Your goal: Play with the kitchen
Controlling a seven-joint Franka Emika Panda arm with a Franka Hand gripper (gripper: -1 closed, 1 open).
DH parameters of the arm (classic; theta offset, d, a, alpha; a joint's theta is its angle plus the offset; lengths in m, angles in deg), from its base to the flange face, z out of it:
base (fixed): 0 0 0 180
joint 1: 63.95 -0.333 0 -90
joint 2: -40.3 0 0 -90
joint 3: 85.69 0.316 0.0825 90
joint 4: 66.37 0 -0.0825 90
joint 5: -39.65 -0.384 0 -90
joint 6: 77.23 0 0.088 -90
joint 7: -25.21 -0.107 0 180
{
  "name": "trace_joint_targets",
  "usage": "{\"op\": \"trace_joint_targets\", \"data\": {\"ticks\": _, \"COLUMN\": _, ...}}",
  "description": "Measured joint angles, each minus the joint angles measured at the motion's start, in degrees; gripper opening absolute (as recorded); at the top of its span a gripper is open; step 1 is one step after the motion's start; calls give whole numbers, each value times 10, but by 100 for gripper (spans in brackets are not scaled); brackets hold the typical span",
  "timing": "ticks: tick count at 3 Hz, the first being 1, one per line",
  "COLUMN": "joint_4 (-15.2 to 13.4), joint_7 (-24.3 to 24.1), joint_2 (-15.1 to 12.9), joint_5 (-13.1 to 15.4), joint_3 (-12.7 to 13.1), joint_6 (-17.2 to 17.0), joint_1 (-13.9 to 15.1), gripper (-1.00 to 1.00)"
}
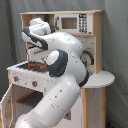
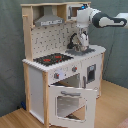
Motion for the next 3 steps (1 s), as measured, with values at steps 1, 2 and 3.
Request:
{"op": "trace_joint_targets", "data": {"ticks": 1, "joint_4": 2, "joint_7": -4, "joint_2": 1, "joint_5": 10, "joint_3": 0, "joint_6": 42, "joint_1": -39, "gripper": -100}}
{"op": "trace_joint_targets", "data": {"ticks": 2, "joint_4": 7, "joint_7": -5, "joint_2": 1, "joint_5": 23, "joint_3": -2, "joint_6": 84, "joint_1": -76, "gripper": -100}}
{"op": "trace_joint_targets", "data": {"ticks": 3, "joint_4": 18, "joint_7": -3, "joint_2": 0, "joint_5": 39, "joint_3": -18, "joint_6": 122, "joint_1": -113, "gripper": -100}}
